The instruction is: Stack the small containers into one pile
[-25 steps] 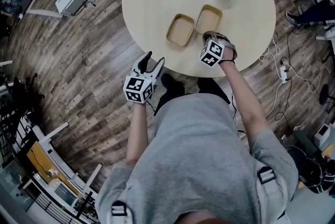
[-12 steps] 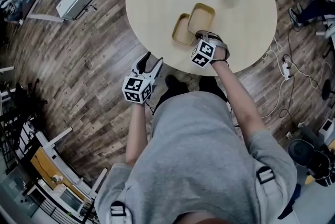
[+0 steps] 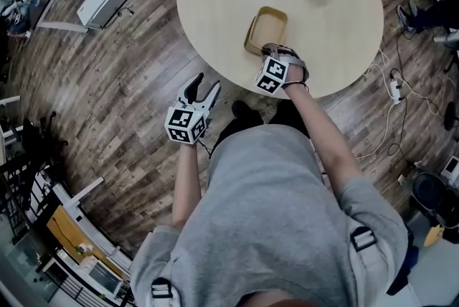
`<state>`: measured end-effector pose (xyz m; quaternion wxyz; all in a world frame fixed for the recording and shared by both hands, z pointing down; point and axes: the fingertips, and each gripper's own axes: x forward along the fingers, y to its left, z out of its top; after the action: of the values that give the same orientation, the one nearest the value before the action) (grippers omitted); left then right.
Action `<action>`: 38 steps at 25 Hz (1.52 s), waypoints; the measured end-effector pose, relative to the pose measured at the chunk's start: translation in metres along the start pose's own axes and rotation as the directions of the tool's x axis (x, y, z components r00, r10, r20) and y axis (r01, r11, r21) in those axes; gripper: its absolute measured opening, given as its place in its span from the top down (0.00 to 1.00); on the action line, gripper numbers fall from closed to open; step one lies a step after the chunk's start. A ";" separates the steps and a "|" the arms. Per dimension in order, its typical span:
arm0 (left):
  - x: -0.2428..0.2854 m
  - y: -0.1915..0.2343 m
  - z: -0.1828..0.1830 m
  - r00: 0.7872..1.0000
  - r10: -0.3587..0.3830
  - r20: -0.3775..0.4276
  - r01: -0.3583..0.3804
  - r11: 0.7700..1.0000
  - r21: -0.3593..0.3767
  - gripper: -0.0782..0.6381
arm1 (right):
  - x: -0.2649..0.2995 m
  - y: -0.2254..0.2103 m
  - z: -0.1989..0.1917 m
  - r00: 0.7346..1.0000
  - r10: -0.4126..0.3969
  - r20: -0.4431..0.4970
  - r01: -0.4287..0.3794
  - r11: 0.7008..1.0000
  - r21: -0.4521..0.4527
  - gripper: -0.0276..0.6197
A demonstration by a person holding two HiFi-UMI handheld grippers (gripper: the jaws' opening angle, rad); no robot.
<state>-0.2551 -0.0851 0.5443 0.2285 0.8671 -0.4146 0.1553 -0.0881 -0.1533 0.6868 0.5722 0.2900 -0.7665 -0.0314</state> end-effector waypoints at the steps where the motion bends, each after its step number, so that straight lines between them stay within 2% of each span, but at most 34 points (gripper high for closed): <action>1: -0.002 0.002 -0.001 1.000 0.001 0.000 -0.001 1.000 0.000 0.55 | 0.002 0.003 0.001 1.000 0.002 -0.002 -0.002 1.000 0.000 0.92; 8: -0.011 0.014 -0.008 1.000 -0.003 -0.007 0.003 1.000 -0.002 0.55 | 0.008 0.018 0.009 1.000 0.004 -0.017 -0.004 1.000 -0.018 0.92; 27: -0.029 0.027 -0.020 0.999 -0.015 -0.038 0.015 1.000 0.013 0.55 | 0.025 0.036 0.003 0.997 0.004 -0.081 0.000 0.999 0.052 0.92; 38: -0.029 0.021 -0.018 0.999 -0.006 -0.033 0.006 1.000 0.019 0.55 | 0.027 0.038 -0.002 0.997 0.034 -0.071 -0.028 0.996 0.082 0.87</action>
<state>-0.2910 -0.0689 0.5518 0.2277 0.8677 -0.4066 0.1729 -0.1072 -0.1342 0.7255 0.5878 0.3021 -0.7502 0.0191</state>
